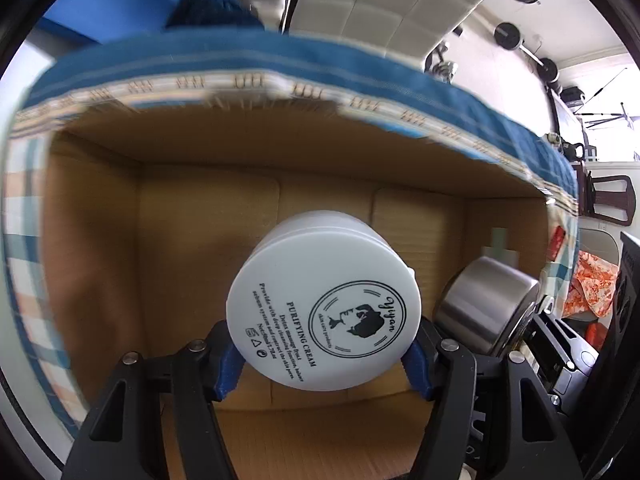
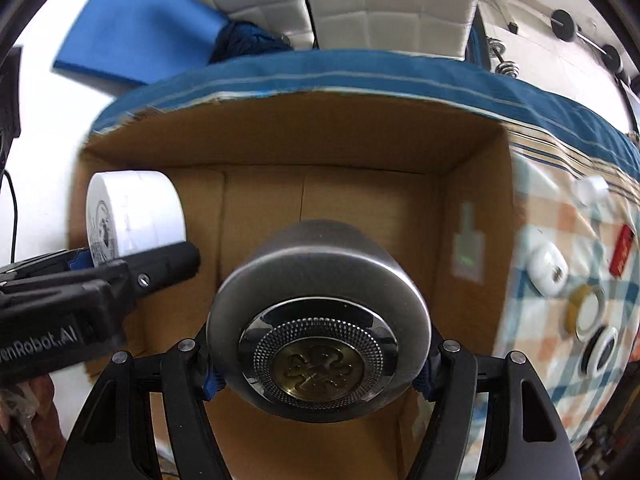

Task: Organize rigid objects
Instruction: 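Carry both items into the cardboard box and open both tools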

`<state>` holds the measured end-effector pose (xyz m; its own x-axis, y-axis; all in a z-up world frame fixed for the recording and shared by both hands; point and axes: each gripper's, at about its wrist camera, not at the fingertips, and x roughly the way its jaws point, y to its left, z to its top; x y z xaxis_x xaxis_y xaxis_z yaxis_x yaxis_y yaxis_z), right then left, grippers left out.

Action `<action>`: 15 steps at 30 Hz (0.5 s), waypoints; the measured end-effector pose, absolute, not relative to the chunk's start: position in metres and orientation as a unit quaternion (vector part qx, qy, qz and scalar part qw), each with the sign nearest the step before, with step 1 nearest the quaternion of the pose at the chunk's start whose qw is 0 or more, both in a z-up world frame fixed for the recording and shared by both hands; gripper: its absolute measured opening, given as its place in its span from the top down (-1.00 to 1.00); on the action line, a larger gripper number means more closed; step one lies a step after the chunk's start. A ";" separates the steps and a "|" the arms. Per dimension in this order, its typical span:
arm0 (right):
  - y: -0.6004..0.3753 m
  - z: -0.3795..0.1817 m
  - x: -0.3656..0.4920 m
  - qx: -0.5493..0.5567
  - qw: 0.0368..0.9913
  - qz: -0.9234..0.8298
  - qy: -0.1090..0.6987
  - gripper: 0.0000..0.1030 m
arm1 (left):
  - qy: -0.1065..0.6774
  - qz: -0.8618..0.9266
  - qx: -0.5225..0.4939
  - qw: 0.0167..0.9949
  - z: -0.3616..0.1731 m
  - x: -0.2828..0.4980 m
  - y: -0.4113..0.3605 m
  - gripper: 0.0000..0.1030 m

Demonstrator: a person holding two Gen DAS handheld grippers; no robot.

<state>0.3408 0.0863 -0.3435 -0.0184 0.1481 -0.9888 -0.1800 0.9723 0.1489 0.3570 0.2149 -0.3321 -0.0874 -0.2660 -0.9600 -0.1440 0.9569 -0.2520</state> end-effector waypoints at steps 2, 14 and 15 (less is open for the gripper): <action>0.091 -0.360 0.347 -0.022 0.694 0.114 0.711 -0.40 | 0.747 -0.047 -0.145 0.648 -0.350 0.360 0.215 -0.22; 0.100 -0.407 0.367 -0.035 0.672 0.095 0.734 -0.41 | 0.763 -0.040 -0.129 0.632 -0.391 0.371 0.203 -0.23; 0.102 -0.407 0.367 -0.040 0.673 0.096 0.732 -0.41 | 0.763 -0.037 -0.128 0.632 -0.391 0.371 0.202 -0.23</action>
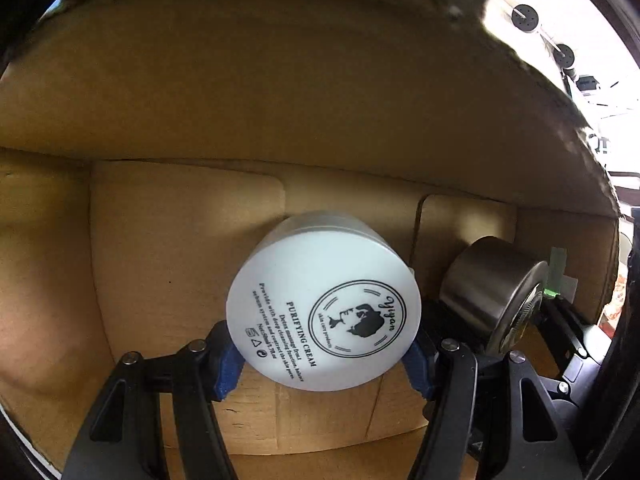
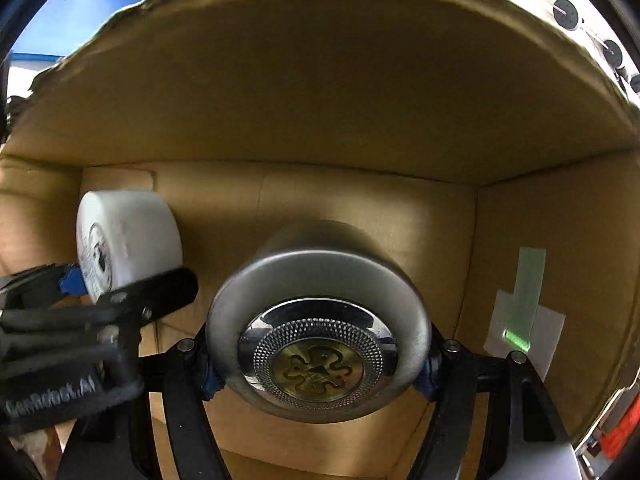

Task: Organize rigid objects
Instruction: 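Carry both items into the cardboard box and open both tools, then lift both tools out of the box back over the table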

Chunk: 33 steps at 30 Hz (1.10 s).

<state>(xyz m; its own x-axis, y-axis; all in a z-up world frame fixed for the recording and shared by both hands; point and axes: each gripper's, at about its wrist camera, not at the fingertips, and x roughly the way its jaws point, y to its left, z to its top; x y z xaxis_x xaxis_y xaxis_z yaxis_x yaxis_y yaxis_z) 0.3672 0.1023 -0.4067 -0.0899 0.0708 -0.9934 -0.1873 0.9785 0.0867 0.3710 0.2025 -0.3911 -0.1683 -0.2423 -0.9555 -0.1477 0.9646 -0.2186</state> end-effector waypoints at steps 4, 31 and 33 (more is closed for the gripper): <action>0.107 -0.404 0.364 -0.045 0.670 0.099 0.734 -0.43 | 0.767 -0.032 -0.130 0.627 -0.391 0.369 0.199 -0.23; 0.080 -0.308 0.287 -0.015 0.716 0.097 0.691 -0.98 | 0.689 0.028 -0.096 0.718 -0.263 0.271 0.205 -1.00; 0.077 -0.297 0.277 -0.022 0.721 0.095 0.686 -0.98 | 0.678 0.033 -0.096 0.728 -0.257 0.266 0.209 -1.00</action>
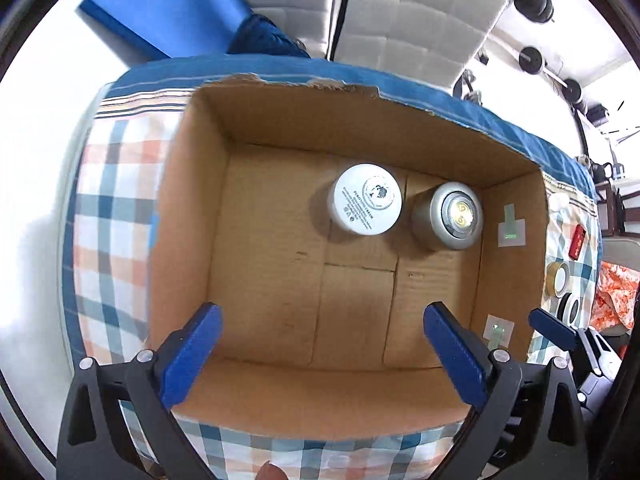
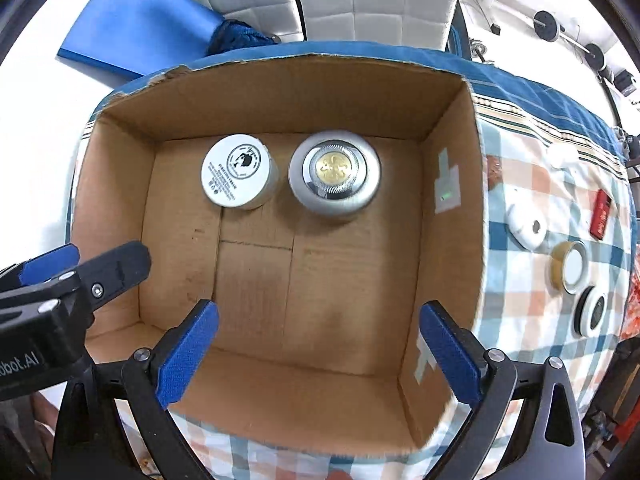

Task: Organize rigid objects
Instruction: 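Lift both tools out of the box back over the table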

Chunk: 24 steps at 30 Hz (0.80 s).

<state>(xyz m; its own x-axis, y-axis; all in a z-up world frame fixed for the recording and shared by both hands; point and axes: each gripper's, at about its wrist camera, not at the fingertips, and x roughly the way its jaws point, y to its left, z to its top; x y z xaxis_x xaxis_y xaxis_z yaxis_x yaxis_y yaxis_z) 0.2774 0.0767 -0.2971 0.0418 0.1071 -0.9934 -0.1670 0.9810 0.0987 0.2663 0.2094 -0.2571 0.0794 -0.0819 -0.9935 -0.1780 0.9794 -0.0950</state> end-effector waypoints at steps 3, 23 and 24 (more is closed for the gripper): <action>0.069 -0.280 0.269 -0.025 0.732 0.098 0.673 -0.98 | 0.665 0.037 -0.088 0.741 -0.244 0.251 0.212 -1.00; 0.035 -0.177 0.200 0.001 0.781 0.117 0.614 -0.98 | 0.599 0.030 -0.061 0.797 -0.150 0.186 0.194 -1.00; 0.032 -0.176 0.199 0.005 0.780 0.119 0.614 -0.98 | 0.599 0.031 -0.061 0.798 -0.149 0.185 0.190 -1.00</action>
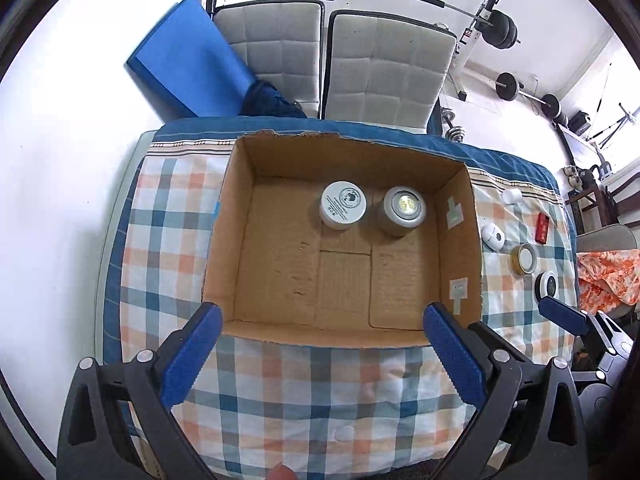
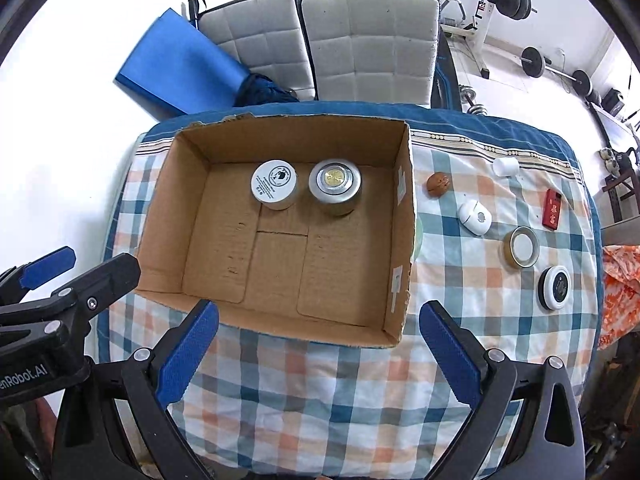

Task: Organize rigid objects
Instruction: 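Lift both tools out of the box back over the table, then grasp the gold-rimmed tin lid with the left tool while the right tool grasps the black lid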

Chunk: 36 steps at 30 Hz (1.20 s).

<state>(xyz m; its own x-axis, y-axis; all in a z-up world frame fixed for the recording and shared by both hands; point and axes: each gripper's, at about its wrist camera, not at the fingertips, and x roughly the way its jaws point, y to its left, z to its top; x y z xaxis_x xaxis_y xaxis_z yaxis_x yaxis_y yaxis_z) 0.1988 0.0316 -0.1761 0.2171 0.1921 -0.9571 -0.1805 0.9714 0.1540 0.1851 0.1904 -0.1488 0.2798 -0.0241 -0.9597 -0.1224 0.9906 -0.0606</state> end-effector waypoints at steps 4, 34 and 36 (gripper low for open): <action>0.010 -0.176 0.198 0.025 0.776 0.124 0.618 -0.98 | 0.598 0.027 -0.063 0.798 -0.143 0.185 0.171 -1.00; -0.362 -0.392 0.270 0.169 0.677 -0.080 0.711 -0.91 | 0.720 -0.095 -0.009 0.688 -0.354 0.334 -0.165 -1.00; -0.363 -0.409 0.273 0.160 0.663 -0.084 0.727 -0.62 | 0.724 -0.097 -0.006 0.683 -0.359 0.336 -0.170 -1.00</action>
<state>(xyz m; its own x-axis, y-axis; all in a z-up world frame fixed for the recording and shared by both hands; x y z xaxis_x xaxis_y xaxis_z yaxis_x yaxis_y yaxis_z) 0.2728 -0.3629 -0.4086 -0.0701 0.1214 -0.9901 0.3447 0.9344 0.0902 0.3363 -0.1703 -0.3593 -0.0682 -0.1406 -0.9877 0.1239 0.9812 -0.1483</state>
